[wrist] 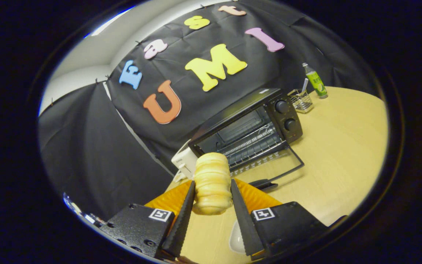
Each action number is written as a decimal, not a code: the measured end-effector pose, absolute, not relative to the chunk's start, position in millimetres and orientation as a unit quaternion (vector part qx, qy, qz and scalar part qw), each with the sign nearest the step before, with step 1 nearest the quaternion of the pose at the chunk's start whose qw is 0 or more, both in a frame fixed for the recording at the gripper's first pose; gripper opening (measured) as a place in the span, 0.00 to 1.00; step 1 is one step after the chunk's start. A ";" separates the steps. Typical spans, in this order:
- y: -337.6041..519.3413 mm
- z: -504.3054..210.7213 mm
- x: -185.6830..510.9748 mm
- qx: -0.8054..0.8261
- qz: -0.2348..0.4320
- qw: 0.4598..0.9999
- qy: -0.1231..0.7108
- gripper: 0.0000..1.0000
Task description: Open the toaster oven, put the food inside, and close the toaster oven door.
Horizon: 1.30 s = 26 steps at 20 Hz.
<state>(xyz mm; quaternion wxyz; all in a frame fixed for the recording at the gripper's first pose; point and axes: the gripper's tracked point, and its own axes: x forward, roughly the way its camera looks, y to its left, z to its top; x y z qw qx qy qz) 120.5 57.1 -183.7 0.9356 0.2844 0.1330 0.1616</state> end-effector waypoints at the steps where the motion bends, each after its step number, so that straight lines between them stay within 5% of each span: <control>1: 55.7 -180.3 130.6 0.299 0.158 0.932 0.126 0.67; 12: 61.9 -209.5 247.7 0.376 0.144 0.895 0.193 0.66; 26: 22.5 -223.1 372.8 0.427 0.087 0.889 0.139 0.66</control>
